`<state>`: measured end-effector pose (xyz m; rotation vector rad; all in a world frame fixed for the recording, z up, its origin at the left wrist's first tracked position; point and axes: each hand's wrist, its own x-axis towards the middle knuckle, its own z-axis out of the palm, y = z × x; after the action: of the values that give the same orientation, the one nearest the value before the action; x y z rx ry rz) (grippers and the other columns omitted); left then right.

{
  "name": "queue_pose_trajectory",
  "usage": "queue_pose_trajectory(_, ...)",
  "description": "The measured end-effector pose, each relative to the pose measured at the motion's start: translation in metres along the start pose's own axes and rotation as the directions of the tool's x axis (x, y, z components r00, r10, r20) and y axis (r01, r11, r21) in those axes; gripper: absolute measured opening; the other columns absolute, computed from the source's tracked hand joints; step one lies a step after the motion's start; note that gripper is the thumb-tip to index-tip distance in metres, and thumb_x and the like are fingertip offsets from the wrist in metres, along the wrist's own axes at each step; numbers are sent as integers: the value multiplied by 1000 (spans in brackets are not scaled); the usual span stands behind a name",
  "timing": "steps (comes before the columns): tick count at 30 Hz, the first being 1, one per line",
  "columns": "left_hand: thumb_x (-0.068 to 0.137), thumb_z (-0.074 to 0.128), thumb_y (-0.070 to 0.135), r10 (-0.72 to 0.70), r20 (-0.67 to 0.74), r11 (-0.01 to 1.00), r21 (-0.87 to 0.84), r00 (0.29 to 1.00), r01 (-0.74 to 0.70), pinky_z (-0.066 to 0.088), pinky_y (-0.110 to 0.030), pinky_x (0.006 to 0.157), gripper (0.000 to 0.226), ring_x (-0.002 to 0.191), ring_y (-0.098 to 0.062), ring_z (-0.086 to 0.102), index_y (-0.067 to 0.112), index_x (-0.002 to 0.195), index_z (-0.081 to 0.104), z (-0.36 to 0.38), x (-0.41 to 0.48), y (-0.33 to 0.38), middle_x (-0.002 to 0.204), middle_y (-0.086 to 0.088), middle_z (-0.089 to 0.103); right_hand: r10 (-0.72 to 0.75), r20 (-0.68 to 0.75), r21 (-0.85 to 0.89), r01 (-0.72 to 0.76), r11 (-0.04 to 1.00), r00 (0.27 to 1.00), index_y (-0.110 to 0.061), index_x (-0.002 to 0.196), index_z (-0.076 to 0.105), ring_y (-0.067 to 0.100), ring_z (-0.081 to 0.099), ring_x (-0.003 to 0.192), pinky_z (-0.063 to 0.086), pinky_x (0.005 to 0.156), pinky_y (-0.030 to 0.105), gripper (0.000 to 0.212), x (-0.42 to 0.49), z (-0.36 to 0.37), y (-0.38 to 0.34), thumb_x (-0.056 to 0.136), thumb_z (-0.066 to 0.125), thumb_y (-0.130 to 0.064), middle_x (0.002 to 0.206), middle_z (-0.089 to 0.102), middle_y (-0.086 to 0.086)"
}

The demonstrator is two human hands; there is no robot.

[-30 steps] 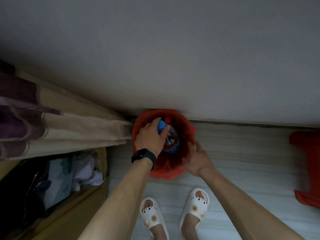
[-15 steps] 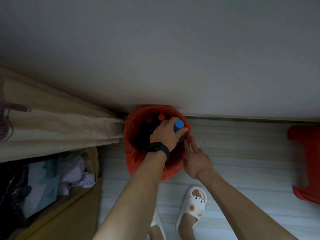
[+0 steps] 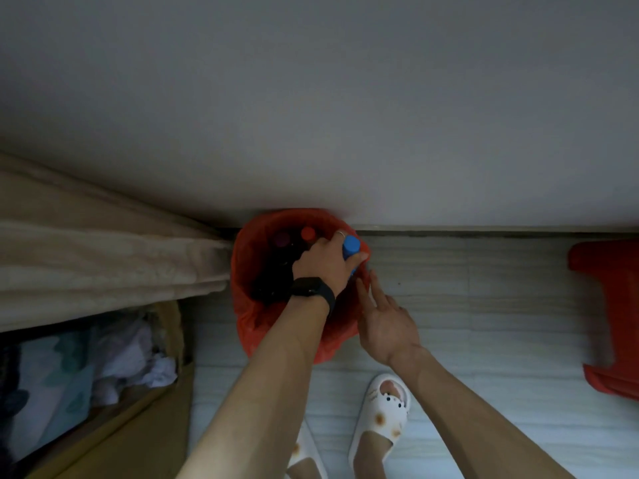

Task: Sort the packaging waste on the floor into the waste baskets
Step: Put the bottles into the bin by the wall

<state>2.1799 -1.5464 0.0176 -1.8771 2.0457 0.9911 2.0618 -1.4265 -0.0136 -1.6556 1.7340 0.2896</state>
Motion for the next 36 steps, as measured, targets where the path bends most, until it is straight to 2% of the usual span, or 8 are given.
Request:
queue_pose_trajectory(11,87,42,75,-25,-24,1000,11,999,25,51,-42,81,61,108,-35,60,34,132,43,11,15,-6,125,-5,60,-41,-118,-53,35,998,992,-20,159,12,29,32,145,37,111,46,71,2,12,8,97,45,-33,166,2,11)
queue_pose_trajectory(18,87,40,75,-38,-14,998,-57,999,37,50,-43,87,63,114,-34,57,36,137,40,19,15,-12,132,-3,55,-76,-217,-59,64,996,973,-19,156,25,28,51,133,49,100,45,59,-1,26,17,102,30,-41,163,21,10)
queue_pose_trajectory(21,88,42,73,72,-10,995,-72,997,-73,49,-42,93,70,124,-32,52,34,145,32,19,6,-17,146,-2,42,8,-239,119,22,993,971,-24,153,31,29,62,114,56,84,41,52,2,19,4,103,37,-36,161,30,6)
queue_pose_trajectory(24,80,46,78,144,-119,980,-121,982,-159,45,-44,103,88,133,-28,44,30,150,23,23,-21,-36,153,-2,33,294,-238,477,-152,866,925,-14,123,49,36,65,96,52,72,42,30,14,4,-15,100,45,-32,121,61,12)
queue_pose_trajectory(26,79,47,76,92,-204,982,-142,975,-123,49,-44,97,87,127,-29,48,22,145,31,33,-41,-51,146,-7,39,393,-200,530,-238,814,898,-12,113,46,39,64,96,46,71,40,25,23,-3,-17,98,49,-31,109,65,15)
queue_pose_trajectory(29,86,43,63,5,-355,987,-147,935,-61,53,-43,77,62,100,-34,59,10,118,51,52,-70,-62,114,-11,54,385,-184,465,-265,845,904,-14,115,47,37,65,100,46,74,39,27,32,-10,-15,95,53,-32,110,68,14)
queue_pose_trajectory(34,87,29,67,4,-134,994,-112,991,-19,48,-40,78,57,95,-28,58,21,100,60,73,-99,-44,99,-3,62,329,-243,392,-217,894,913,-14,110,55,36,65,100,50,79,41,29,41,-24,-8,94,58,-39,107,70,14)
queue_pose_trajectory(36,82,40,67,42,-76,999,11,996,-41,49,-40,74,56,91,-28,60,21,104,63,83,-101,-40,98,-3,64,301,-265,329,-208,921,916,-13,109,58,36,64,101,49,79,41,31,44,-30,-3,94,58,-40,107,69,15)
